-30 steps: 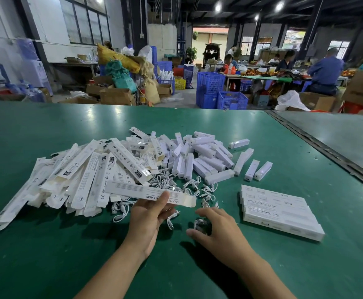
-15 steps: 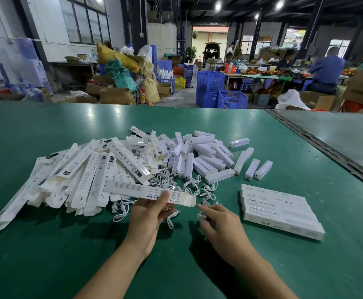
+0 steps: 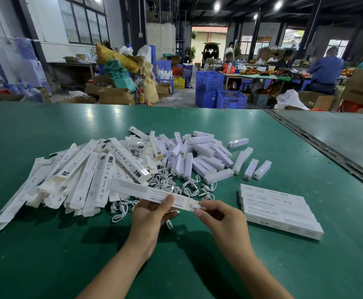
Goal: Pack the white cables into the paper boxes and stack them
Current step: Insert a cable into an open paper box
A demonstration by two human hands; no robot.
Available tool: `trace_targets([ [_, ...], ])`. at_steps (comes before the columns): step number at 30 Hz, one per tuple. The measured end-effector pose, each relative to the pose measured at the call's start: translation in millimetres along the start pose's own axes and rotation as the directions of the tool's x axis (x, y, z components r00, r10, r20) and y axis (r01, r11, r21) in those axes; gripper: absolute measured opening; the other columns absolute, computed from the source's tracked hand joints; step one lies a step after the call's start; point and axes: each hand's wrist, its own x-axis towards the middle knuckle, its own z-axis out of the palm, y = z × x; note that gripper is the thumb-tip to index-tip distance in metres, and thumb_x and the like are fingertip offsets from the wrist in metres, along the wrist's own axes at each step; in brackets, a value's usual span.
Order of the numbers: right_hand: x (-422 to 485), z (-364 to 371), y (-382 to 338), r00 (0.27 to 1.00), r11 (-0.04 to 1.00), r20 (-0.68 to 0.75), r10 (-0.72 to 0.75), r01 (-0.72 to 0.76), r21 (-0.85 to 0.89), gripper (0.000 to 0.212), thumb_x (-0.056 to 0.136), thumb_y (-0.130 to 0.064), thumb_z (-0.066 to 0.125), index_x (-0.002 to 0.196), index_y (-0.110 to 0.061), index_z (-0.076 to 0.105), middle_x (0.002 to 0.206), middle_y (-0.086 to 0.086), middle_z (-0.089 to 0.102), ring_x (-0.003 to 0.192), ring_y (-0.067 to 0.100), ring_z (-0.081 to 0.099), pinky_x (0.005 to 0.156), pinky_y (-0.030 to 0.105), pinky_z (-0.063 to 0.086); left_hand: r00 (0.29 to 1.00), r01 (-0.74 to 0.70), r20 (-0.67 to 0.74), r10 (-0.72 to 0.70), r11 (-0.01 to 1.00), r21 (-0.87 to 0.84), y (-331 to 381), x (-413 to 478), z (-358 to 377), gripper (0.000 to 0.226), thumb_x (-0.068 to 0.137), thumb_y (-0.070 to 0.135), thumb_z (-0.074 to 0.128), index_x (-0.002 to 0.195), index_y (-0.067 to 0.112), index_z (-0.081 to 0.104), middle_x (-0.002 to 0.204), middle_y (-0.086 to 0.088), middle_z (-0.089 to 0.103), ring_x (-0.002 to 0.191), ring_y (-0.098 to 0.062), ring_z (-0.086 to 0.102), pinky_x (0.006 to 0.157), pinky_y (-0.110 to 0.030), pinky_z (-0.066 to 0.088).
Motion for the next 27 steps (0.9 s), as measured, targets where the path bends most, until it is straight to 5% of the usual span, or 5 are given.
trace_targets([
  [9, -1.2, 1.9, -2.9, 0.994, 0.983, -0.007, 0.110, -0.108, 0.145, 0.018, 0.074, -0.013, 0.083, 0.088, -0.021, 0.075, 0.077, 0.002, 0.075, 0.072, 0.010, 0.068, 0.071, 0.021, 0.056, 0.999, -0.021, 0.040, 0.019, 0.998, 0.065, 0.4, -5.0, 1.4, 0.049, 0.056, 0.034, 0.082, 0.094, 0.005, 0.068, 0.092, -0.015, 0.076, 0.086, -0.025, 0.074, 0.067, -0.028, 0.060],
  [14, 0.5, 1.0, 0.5, 0.985, 0.963, -0.015, 0.172, -0.165, 0.212, 0.021, 0.070, -0.010, 0.086, 0.085, -0.010, 0.071, 0.072, 0.003, 0.071, 0.071, 0.018, 0.068, 0.075, 0.034, 0.057, 0.990, -0.056, 0.134, 0.039, 0.991, 0.124, -1.3, -8.9, 2.6, 0.026, 0.060, 0.035, 0.082, 0.083, 0.022, 0.076, 0.092, -0.012, 0.077, 0.087, -0.024, 0.074, 0.068, -0.026, 0.058],
  [21, 1.6, -0.8, 1.3, 0.969, 0.935, 0.153, 0.194, -0.229, 0.272, 0.012, 0.085, -0.001, 0.070, 0.095, -0.008, 0.069, 0.081, 0.008, 0.076, 0.077, 0.015, 0.072, 0.069, 0.018, 0.054, 0.996, -0.033, 0.088, 0.024, 0.994, 0.104, -2.7, -6.5, 0.9, 0.034, 0.058, 0.029, 0.081, 0.086, 0.012, 0.071, 0.088, -0.012, 0.076, 0.082, -0.022, 0.074, 0.065, -0.026, 0.059],
  [27, 1.7, -4.4, -1.2, 0.952, 0.930, 0.186, 0.242, -0.282, 0.236, 0.030, 0.077, -0.007, 0.079, 0.103, -0.007, 0.063, 0.072, 0.004, 0.073, 0.058, 0.014, 0.063, 0.055, 0.021, 0.047, 0.987, -0.009, 0.158, -0.015, 0.988, 0.151, -3.1, -7.7, 1.5, 0.029, 0.059, 0.038, 0.083, 0.080, 0.019, 0.077, 0.087, -0.014, 0.076, 0.081, -0.024, 0.073, 0.066, -0.027, 0.058],
])
